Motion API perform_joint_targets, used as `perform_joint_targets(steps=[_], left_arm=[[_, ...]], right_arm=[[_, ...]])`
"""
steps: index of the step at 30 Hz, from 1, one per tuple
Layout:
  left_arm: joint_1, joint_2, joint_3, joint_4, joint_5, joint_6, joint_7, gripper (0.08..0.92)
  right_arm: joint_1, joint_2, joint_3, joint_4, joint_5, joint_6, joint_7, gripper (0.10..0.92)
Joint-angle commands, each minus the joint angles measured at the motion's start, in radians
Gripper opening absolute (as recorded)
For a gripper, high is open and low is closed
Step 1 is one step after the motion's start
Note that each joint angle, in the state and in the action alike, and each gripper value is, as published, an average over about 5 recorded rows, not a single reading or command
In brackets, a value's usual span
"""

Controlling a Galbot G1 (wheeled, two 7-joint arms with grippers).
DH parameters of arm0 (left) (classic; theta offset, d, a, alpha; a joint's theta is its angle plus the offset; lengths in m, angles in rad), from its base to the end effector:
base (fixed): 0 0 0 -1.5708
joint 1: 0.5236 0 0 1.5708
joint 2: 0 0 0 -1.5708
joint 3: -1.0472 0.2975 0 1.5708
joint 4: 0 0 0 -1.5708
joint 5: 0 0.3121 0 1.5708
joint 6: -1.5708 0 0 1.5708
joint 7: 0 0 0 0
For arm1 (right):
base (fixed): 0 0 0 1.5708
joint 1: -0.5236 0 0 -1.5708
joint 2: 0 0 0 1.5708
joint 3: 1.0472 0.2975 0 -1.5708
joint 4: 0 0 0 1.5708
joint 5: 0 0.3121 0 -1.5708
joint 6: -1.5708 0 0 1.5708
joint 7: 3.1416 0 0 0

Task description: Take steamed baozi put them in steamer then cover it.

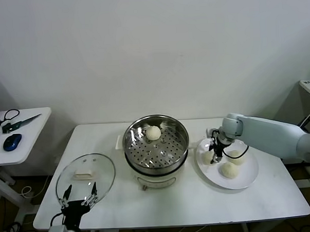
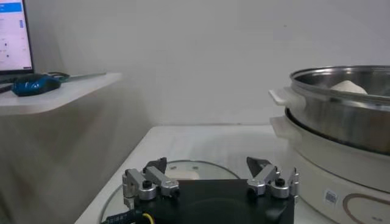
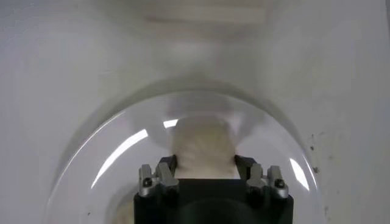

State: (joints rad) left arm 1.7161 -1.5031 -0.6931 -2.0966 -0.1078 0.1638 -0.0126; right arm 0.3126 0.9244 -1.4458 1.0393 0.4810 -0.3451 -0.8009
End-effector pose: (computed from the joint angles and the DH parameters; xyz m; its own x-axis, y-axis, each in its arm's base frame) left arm 0.1235 0.0550 -0.2728 -0.9492 -0.1286 0.2872 -0.1179 0.9915 0.0543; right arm 0.4798 -0.0765 -0.2096 -0.1512 -0.0946 0.9840 -0.9848 0.1008 -0.1417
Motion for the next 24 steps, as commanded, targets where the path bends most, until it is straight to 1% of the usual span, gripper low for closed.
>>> perform_joint_targets(steps=[1,5,10,14,16,19,24], left_arm=[[0.002,0.002,-0.002,-0.004,0.001,0.002,0.000,0.823],[0.005,0.003,0.000,-0.012,0.003,0.004,0.000,0.823],[0.008,0.004,0.006,-0.020,0.006,0.005,0.000,0.823],[0.011,0.011,0.009,-0.021,0.005,0.004,-0.001,0.823],[0.011,0.014,0.011,-0.021,0.004,0.005,-0.001,0.823],[0.011,0.016,0.014,-0.021,0.002,0.006,-0.002,0.823],[0.011,0.015,0.022,-0.027,-0.001,0.006,-0.002,0.823]], right_arm=[[0.068,0.005,-0.017,0.000,0.016,0.008,-0.021,0.648],[0.254,-0.012,-0.105,0.045,0.074,0.033,-0.068,0.645],[0.577,-0.006,-0.275,0.101,0.167,0.076,-0.170,0.649],[0.795,0.045,-0.340,0.152,0.306,0.076,-0.216,0.646],[0.857,0.080,-0.335,0.204,0.388,0.049,-0.206,0.647],[0.868,0.128,-0.286,0.295,0.473,-0.005,-0.158,0.647],[0.757,0.227,-0.186,0.387,0.550,-0.102,-0.046,0.649]])
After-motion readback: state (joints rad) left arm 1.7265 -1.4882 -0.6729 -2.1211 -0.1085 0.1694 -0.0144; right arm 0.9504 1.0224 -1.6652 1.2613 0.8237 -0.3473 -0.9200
